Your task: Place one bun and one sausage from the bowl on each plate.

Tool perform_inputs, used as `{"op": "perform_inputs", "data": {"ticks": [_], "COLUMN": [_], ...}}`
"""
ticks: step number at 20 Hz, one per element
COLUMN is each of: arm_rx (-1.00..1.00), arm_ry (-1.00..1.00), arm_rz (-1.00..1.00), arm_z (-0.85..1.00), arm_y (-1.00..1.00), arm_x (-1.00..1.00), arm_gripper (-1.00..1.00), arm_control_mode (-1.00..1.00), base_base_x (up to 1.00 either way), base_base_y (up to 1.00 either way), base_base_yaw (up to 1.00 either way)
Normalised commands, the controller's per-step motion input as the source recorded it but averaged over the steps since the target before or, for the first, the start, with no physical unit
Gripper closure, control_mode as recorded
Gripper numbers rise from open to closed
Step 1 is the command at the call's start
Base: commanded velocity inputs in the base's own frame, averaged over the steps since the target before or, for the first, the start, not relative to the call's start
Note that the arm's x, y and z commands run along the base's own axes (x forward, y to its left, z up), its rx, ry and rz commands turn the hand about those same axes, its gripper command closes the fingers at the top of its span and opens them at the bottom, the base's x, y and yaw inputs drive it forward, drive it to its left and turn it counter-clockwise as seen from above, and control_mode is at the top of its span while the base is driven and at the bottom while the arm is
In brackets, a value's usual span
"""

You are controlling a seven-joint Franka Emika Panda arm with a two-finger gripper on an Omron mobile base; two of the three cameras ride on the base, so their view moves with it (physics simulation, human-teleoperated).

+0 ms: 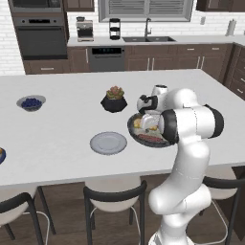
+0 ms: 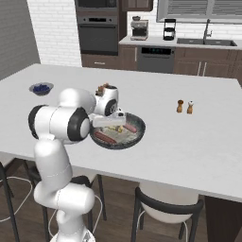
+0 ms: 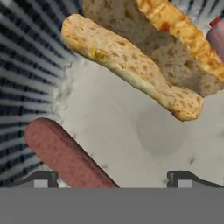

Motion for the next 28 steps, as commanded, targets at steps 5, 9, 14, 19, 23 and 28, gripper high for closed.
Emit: {"op": "perform_inputs", "data": {"ticks": [5,9,14,19,23,28], "arm_rx": [-0.01,0.0,0.0,0.0,-0.02,-0.02], "arm_ry": [0.01,0.02,0.05,0.06,0.05,0.02], "arm_rz": [0.06,0.05,0.01,0.02,0.02,0.0], "arm_z": [-0.12,-0.21,-0.34,-0.36,-0.4,-0.27], "arm_y": [0.01,0.0,0.0,0.0,0.0,0.0], "arm_x": [-0.36,-0.02,0.0,0.1,0.12,-0.01], "arm_gripper": [-1.0,-1.0,-1.0,-1.0,1.0,1.0], "arm_control_mode": [-1.0,-1.0,-1.0,-1.0,-1.0,-1.0], "base_base_x": [0.0,0.0,0.0,0.0,0.0,0.0], "base_base_y": [0.0,0.0,0.0,0.0,0.0,0.0], "base_base_yaw": [0.0,0.0,0.0,0.0,0.0,0.0]}}
